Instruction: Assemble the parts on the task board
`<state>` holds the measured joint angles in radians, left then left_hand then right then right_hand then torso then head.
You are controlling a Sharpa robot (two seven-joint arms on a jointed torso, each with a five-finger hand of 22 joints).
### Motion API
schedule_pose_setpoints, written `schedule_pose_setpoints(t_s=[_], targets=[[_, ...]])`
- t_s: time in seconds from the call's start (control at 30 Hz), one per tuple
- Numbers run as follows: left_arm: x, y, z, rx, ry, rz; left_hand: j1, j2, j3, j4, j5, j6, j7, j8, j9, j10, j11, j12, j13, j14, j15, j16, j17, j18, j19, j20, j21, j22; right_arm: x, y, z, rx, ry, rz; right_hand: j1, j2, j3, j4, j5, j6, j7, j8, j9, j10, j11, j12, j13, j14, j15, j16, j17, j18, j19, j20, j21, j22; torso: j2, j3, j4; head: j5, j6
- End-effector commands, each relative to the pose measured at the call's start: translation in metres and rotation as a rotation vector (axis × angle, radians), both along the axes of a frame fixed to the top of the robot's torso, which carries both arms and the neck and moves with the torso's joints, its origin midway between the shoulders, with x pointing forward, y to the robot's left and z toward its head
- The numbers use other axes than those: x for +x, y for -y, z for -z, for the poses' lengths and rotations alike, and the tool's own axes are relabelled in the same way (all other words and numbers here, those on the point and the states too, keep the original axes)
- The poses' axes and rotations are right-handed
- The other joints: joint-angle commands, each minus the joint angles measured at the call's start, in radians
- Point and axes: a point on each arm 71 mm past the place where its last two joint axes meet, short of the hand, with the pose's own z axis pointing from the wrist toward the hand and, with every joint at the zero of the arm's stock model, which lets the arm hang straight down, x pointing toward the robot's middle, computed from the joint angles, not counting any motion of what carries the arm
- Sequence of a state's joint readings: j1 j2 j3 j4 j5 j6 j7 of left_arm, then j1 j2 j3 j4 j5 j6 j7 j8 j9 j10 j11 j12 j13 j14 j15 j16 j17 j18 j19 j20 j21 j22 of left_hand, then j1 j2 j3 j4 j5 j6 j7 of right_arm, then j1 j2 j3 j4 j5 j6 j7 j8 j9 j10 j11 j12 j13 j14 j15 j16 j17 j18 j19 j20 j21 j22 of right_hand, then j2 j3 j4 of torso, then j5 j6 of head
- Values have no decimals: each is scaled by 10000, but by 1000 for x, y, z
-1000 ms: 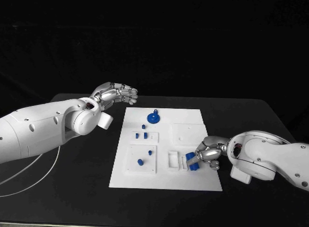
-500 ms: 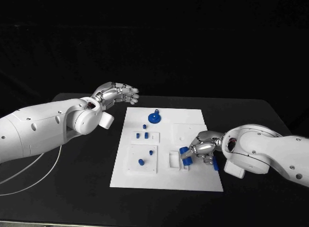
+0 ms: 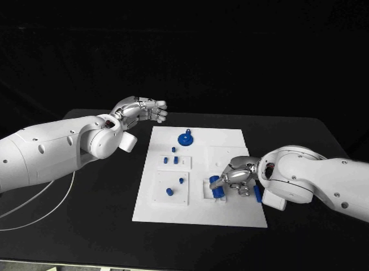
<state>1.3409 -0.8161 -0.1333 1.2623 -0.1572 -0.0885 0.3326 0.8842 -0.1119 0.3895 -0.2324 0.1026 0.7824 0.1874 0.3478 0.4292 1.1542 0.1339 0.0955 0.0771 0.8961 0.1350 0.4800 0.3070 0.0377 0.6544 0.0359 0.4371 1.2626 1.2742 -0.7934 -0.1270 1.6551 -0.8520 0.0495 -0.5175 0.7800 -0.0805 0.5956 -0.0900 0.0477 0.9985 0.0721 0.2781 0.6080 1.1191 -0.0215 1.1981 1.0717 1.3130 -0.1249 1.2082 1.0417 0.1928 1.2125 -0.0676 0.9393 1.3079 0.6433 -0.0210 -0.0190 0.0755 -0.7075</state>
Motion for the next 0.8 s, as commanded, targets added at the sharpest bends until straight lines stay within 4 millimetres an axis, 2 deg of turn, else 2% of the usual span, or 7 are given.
schedule_pose_setpoints(t_s=[0.03, 0.1, 0.23, 0.33, 0.6, 0.8], targets=[[-1, 3, -2, -224, 30, 243, -111, 11, -77, -18, -100, -36, -26, 43, -19, 12, 34, -70, -12, 28, 13, -51, 20, 210, 44, -2, -58, 18, -1, -2, 2, -140, -189, -187, -122, -30, -80, -6, 14, 240, 149, -49, -11, 37, -35, -52, 16, 22, -72, 50, -11, 690, -56, -4, 41, 131, 7, -4, -6, 36, -36], [-1, 3, -2, -247, 19, 316, -165, 25, -110, -33, -272, -35, -30, 43, -28, 14, 31, -77, -11, 30, 12, -74, 40, 222, 57, -3, -99, 27, 0, -3, 3, -245, -59, -246, -151, -37, -109, -7, 14, 241, 147, -54, -14, 36, -37, -59, 18, 19, -74, 47, -13, 690, -64, -7, 42, 130, 6, -1, -7, 36, -43], [-2, 4, -1, -285, -16, 385, -213, 31, -131, -29, -369, -37, -29, 42, -35, 7, 34, -85, -13, 25, 15, -91, 51, 222, 58, 1, -129, 32, 1, -3, 3, -342, 15, -269, -179, -91, -181, -56, 14, 234, 147, -68, -21, 33, -38, -74, 24, 12, -77, 41, -18, 690, -78, -14, 46, 129, 1, 5, -15, 68, -54], [-2, 4, -1, -291, -34, 418, -229, 33, -136, -26, -388, -39, -29, 41, -37, 6, 35, -87, -13, 24, 15, -96, 54, 222, 57, 2, -137, 34, 1, -4, 4, -440, 84, -350, -233, -124, -257, -76, 14, 232, 147, -77, -26, 29, -37, -86, 28, 6, -77, 34, -22, 690, -90, -16, 47, 126, 2, -3, -16, 84, -66], [-2, 4, -1, -284, -57, 426, -249, 28, -145, -25, -412, -42, -29, 39, -41, 2, 37, -92, -14, 16, 18, -107, 58, 221, 52, 4, -152, 36, 3, -4, 3, -722, 465, -289, -478, -271, -642, -186, 24, 224, 146, -113, -43, 10, -37, -131, 48, -13, -79, 13, -37, 690, -141, -22, 36, 108, -2, 8, -23, 106, -81], [-2, 4, -1, -269, -64, 447, -238, 31, -142, -38, -415, -45, -30, 38, -44, -2, 38, -96, -15, 12, 19, -114, 61, 223, 49, 3, -163, 40, 3, -6, 4, -746, 439, -355, -693, -296, -1031, -337, 36, 228, 137, -148, -67, 1, -44, -170, 72, -25, -88, -4, -48, 690, -179, -45, 15, 84, 2, 16, -25, 128, -76]])
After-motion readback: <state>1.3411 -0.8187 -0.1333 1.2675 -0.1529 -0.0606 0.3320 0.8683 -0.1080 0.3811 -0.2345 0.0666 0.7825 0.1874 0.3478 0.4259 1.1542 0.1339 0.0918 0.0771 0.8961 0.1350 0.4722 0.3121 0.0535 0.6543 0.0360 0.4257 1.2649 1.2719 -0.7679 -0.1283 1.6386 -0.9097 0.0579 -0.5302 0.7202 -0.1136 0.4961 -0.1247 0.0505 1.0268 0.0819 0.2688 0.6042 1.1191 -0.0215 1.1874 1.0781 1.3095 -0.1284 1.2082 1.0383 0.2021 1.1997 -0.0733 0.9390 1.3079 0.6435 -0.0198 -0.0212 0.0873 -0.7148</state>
